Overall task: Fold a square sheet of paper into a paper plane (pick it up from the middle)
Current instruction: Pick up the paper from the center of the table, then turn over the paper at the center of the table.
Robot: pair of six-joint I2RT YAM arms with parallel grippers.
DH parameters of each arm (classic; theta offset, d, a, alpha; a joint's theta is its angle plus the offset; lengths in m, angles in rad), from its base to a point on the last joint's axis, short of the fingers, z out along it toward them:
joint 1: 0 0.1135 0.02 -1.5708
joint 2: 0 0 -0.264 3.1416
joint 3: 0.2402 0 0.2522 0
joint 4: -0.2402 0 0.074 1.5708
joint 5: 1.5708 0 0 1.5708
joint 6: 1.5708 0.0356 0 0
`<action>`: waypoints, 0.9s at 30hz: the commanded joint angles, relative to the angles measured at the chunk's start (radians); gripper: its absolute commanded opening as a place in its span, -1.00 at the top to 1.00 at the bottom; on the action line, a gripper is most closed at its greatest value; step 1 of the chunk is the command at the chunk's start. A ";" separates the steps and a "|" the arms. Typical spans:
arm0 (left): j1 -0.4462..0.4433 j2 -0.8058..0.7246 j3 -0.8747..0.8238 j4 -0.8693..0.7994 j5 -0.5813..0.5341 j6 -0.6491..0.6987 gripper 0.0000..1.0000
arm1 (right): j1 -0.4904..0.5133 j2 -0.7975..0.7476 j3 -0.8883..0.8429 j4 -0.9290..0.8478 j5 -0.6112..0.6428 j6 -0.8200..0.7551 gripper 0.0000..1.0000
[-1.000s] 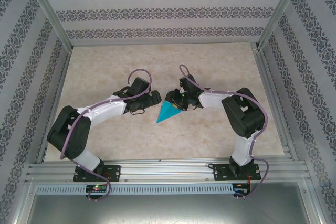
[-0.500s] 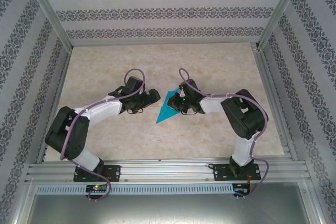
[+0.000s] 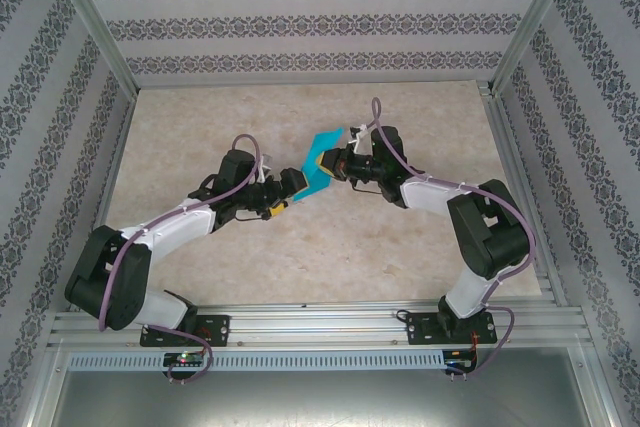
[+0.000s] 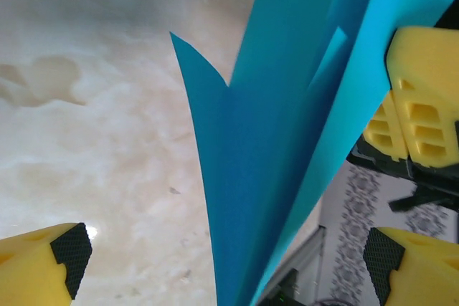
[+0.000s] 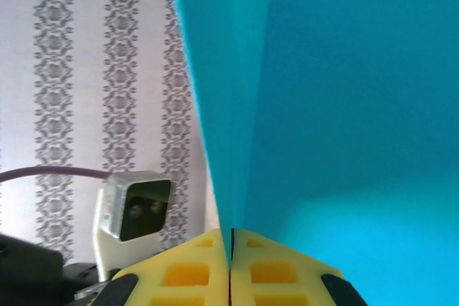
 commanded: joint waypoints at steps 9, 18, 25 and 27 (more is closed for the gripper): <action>0.013 -0.008 -0.033 0.313 0.094 -0.085 -0.57 | 0.006 0.004 0.049 0.135 -0.154 0.143 0.84; 0.018 -0.040 -0.051 0.386 0.077 -0.061 -0.33 | 0.010 0.010 0.043 0.111 -0.193 0.131 0.84; 0.017 -0.045 -0.044 0.360 0.052 -0.028 0.04 | 0.006 0.020 0.051 0.096 -0.214 0.127 0.81; 0.018 -0.041 -0.041 0.354 0.052 -0.021 0.15 | 0.006 0.026 0.053 0.097 -0.217 0.128 0.81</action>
